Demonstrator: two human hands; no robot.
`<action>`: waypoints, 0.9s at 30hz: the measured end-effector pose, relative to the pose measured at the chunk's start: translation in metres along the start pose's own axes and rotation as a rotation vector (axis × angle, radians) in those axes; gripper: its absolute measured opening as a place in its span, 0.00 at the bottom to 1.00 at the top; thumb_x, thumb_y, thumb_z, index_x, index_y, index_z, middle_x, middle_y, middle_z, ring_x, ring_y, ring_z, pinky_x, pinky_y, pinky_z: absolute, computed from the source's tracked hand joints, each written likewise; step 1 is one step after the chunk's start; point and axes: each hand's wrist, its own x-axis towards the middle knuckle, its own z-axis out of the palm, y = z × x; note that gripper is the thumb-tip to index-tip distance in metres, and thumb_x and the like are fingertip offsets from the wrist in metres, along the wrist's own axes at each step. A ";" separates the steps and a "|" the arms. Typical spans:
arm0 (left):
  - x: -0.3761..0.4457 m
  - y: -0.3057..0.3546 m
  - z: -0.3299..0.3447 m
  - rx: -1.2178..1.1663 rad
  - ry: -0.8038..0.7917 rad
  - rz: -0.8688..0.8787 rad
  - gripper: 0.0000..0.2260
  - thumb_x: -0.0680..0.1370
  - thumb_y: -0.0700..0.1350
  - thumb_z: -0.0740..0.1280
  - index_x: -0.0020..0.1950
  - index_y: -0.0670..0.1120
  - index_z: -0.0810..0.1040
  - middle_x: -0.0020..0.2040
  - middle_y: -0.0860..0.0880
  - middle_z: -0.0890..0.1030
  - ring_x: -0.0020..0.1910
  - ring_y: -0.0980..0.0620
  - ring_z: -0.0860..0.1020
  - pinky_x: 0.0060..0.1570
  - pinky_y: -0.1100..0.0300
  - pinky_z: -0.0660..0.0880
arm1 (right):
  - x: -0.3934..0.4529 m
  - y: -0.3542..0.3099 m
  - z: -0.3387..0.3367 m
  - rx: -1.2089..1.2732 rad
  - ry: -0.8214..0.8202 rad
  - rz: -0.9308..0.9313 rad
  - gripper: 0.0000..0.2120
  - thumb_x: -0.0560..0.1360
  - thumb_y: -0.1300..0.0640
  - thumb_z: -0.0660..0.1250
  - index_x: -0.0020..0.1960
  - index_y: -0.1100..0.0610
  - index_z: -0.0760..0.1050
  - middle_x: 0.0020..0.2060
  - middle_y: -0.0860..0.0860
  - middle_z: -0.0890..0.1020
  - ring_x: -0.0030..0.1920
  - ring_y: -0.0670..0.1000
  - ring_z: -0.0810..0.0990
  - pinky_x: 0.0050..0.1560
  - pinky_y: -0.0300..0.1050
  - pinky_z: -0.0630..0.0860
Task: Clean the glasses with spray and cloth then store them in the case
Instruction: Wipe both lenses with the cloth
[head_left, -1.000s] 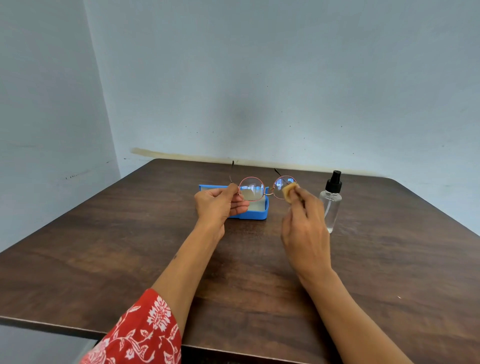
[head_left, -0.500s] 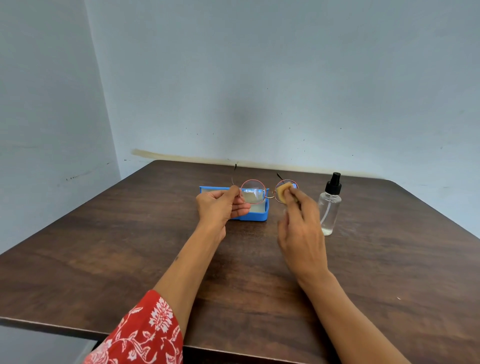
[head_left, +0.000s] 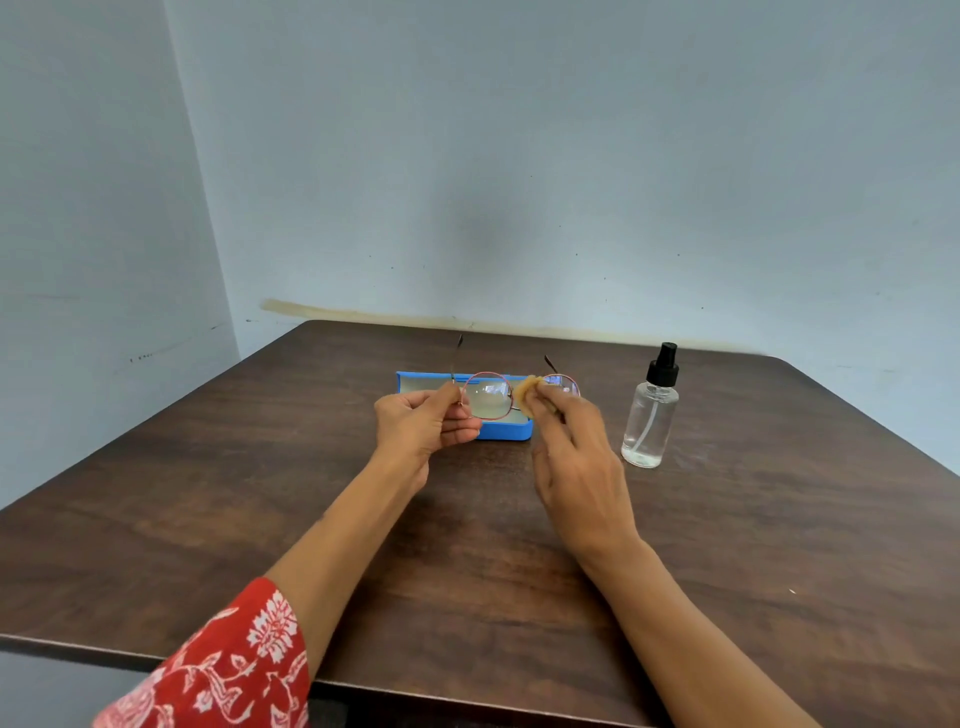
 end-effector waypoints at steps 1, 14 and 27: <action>0.000 0.000 -0.002 0.001 0.000 0.005 0.08 0.73 0.34 0.68 0.34 0.36 0.78 0.21 0.48 0.77 0.22 0.53 0.79 0.25 0.64 0.78 | 0.000 0.000 0.001 0.007 0.002 -0.003 0.19 0.69 0.74 0.67 0.60 0.67 0.76 0.54 0.60 0.78 0.56 0.55 0.73 0.57 0.42 0.71; -0.003 0.002 -0.014 0.014 0.003 0.027 0.05 0.72 0.33 0.69 0.36 0.36 0.79 0.23 0.46 0.79 0.23 0.52 0.79 0.26 0.63 0.78 | 0.000 -0.002 -0.004 0.019 0.005 -0.041 0.15 0.72 0.71 0.65 0.59 0.66 0.77 0.54 0.58 0.79 0.56 0.53 0.74 0.57 0.41 0.74; -0.002 0.005 -0.015 0.076 -0.001 0.044 0.05 0.73 0.36 0.68 0.38 0.38 0.80 0.24 0.49 0.80 0.26 0.54 0.81 0.27 0.64 0.79 | 0.002 0.001 -0.007 0.042 0.045 0.029 0.15 0.71 0.72 0.64 0.57 0.67 0.77 0.54 0.60 0.79 0.56 0.54 0.74 0.58 0.41 0.72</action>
